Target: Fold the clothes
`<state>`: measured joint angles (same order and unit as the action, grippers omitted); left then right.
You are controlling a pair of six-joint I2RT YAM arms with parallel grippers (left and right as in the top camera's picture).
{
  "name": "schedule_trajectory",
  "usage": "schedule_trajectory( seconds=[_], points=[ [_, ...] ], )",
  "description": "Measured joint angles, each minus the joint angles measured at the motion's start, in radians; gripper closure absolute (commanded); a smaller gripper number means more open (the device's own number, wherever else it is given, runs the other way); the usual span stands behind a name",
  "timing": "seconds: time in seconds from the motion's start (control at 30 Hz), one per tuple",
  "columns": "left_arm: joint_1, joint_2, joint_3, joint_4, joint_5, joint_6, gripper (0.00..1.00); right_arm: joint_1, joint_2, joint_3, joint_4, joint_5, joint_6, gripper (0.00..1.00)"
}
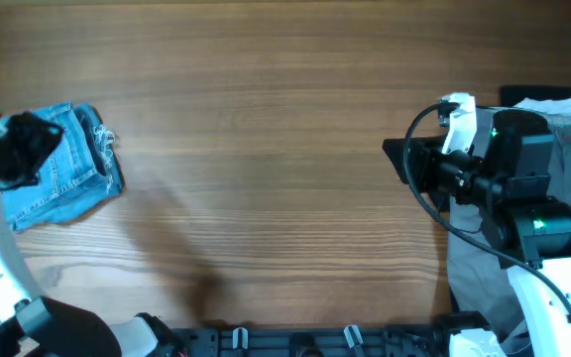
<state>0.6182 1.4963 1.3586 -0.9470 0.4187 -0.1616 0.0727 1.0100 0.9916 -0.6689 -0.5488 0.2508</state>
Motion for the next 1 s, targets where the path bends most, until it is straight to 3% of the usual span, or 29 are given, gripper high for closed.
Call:
schedule_trajectory(
  seconds=[0.17, 0.23, 0.27, 0.3, 0.47, 0.8, 1.0],
  points=[
    [-0.250, -0.174, -0.002, -0.034, 0.085, 0.155, 0.20, 0.000, -0.043, 0.059, -0.004, 0.004, -0.056, 0.53],
    [-0.364, -0.272, -0.002, -0.044, 0.058, 0.196, 0.00, 0.000, -0.084, 0.104, -0.003, 0.004, -0.068, 0.45],
    [-0.435, -0.336, -0.002, -0.054, 0.021, 0.208, 0.00, 0.000, -0.114, 0.126, 0.000, 0.004, -0.071, 0.32],
    [-0.481, -0.387, -0.002, -0.064, -0.007, 0.226, 0.00, 0.000, -0.143, 0.140, 0.001, 0.003, -0.074, 0.02],
    [-0.662, -0.578, -0.002, -0.184, -0.165, 0.238, 0.00, 0.000, -0.242, 0.154, -0.063, 0.004, -0.084, 0.00],
    [-0.689, -0.653, -0.002, -0.233, -0.218, 0.240, 0.00, 0.000, -0.253, 0.154, -0.144, 0.004, -0.074, 0.00],
    [-0.689, -0.653, -0.002, -0.233, -0.222, 0.240, 0.00, 0.000, -0.253, 0.154, -0.155, 0.021, 0.229, 0.00]
  ],
)
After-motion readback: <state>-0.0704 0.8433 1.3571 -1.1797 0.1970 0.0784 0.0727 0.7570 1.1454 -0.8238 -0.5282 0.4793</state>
